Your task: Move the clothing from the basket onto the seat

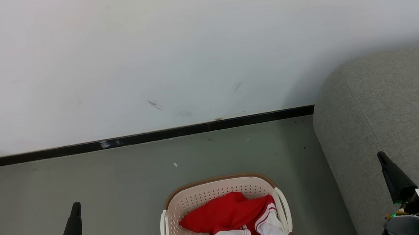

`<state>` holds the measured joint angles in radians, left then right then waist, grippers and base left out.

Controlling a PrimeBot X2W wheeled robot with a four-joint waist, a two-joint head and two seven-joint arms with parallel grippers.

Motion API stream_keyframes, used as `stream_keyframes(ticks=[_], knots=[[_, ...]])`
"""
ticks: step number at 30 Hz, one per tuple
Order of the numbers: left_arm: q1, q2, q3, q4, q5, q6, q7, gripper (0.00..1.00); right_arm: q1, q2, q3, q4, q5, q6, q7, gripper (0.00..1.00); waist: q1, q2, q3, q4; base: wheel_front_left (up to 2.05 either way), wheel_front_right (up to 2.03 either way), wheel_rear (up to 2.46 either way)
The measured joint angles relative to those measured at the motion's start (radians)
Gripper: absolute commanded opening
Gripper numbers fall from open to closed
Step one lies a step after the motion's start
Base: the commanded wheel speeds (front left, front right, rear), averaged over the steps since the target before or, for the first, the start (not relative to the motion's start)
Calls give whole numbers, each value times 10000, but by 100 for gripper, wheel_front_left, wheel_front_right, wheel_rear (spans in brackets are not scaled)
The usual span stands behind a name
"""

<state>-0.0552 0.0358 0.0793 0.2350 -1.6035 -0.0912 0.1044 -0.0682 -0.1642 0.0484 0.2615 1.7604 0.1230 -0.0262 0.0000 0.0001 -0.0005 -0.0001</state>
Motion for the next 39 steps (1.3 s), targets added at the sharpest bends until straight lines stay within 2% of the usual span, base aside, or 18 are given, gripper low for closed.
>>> stream_keyframes(ticks=[19, 20, 26, 39], knots=[[0, 0, 0, 0, 0, 0, 0, 0, 0, -2, 2, 0, 0, 0, -2, 0, 0, 0, 0, 0, 0, 0, 0], [14, -8, -2, 23, 2, 4, 0, 100, 17, 12, 4, 27, -2, 0, 0, 100, 0, 0, 0, 0, 0, 0, 0], [471, -301, -102, 508, 29, 10, -8, 100, 589, 378, 113, 453, -12, -12, 0, 100, 0, 0, 1, -1, 0, 0, 0], [461, -240, -410, 303, 817, 6, -470, 100, 606, 416, 21, 364, -895, -12, -282, 100, 2, 0, 6, 8, 0, 0, 0]])
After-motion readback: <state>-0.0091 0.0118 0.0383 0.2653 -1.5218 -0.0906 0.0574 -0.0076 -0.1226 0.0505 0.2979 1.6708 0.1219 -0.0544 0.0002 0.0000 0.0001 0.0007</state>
